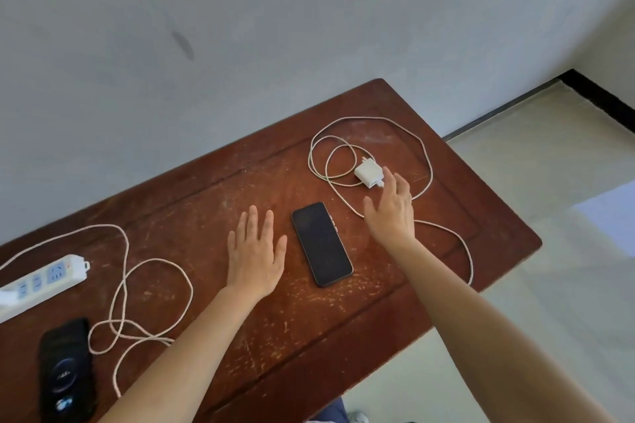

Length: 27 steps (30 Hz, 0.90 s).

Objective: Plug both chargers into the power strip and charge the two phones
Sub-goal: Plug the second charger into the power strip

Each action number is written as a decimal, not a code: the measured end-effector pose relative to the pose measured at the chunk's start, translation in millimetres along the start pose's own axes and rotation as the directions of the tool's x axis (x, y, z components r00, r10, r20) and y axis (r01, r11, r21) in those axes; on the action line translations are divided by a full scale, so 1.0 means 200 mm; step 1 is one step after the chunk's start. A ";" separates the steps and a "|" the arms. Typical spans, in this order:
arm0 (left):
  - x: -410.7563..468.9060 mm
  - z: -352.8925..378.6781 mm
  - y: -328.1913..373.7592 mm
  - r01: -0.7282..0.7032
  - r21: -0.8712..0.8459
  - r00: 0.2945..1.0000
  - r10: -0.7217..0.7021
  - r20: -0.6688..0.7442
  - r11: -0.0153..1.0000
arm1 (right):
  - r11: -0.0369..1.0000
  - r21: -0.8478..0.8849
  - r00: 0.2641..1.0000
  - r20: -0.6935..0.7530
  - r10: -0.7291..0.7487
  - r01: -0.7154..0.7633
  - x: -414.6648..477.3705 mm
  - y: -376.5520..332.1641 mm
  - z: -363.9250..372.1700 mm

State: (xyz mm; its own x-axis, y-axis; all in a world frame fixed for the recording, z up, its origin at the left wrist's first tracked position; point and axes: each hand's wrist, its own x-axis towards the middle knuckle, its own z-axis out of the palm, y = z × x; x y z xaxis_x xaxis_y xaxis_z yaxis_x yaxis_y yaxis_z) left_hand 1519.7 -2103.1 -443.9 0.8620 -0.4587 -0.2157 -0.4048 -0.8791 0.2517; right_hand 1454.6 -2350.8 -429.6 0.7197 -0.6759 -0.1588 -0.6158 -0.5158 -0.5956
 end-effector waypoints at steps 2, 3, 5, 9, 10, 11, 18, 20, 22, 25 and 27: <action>0.12 0.07 -0.02 0.006 0.051 1.000 -0.007 0.028 0.999 | 0.999 -0.051 1.000 -0.027 -0.007 0.005 0.15 -0.02 0.06; 0.15 0.11 -0.04 0.010 0.073 0.998 -0.015 0.055 0.997 | 0.998 -0.069 1.000 -0.022 -0.007 0.005 0.21 -0.02 0.09; 0.18 0.19 -0.06 0.017 0.106 0.995 -0.028 0.096 0.994 | 0.995 -0.097 1.000 0.017 0.003 -0.002 0.30 -0.01 0.16; 0.17 0.26 -0.09 0.004 0.141 0.995 -0.018 0.097 0.990 | 0.986 -0.166 1.000 0.012 0.003 -0.001 0.37 0.03 0.22; 0.17 0.26 -0.10 -0.007 0.152 0.994 -0.009 0.107 0.988 | 0.987 -0.163 1.000 0.008 0.008 -0.006 0.38 0.03 0.22; 0.17 0.24 -0.10 -0.020 0.158 0.993 0.001 0.117 0.987 | 0.989 -0.146 1.000 0.008 0.015 -0.014 0.38 0.01 0.22; 0.13 0.06 -0.10 0.009 0.054 0.984 -0.019 0.177 0.999 | 0.993 0.007 0.993 -0.007 -0.115 0.115 0.19 -0.23 0.04; 0.02 -0.02 -0.09 0.049 -0.027 0.994 -0.046 0.099 0.998 | 0.983 0.037 0.984 -0.001 -0.181 0.181 0.08 -0.31 -0.03; -0.13 -0.09 -0.11 0.036 -0.078 0.999 -0.038 -0.022 0.996 | 0.972 0.094 0.976 -0.010 -0.216 0.216 -0.06 -0.38 -0.08; -0.41 -0.14 -0.19 0.000 -0.131 0.985 -0.022 -0.171 0.991 | 0.937 0.175 0.952 -0.017 -0.305 0.303 -0.30 -0.44 -0.10; -0.62 -0.16 -0.25 0.010 -0.158 0.975 -0.045 -0.220 0.987 | 0.908 0.216 0.930 0.000 -0.367 0.358 -0.49 -0.45 -0.08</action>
State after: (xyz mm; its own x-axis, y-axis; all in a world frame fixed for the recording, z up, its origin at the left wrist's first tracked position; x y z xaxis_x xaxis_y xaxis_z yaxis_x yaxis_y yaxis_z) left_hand 1442.8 -1998.1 -399.5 0.9254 -0.3788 -0.0143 -0.3427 -0.8522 0.3953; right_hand 1435.3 -2246.6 -347.9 0.8955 -0.4395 0.0705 -0.2325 -0.5969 -0.7679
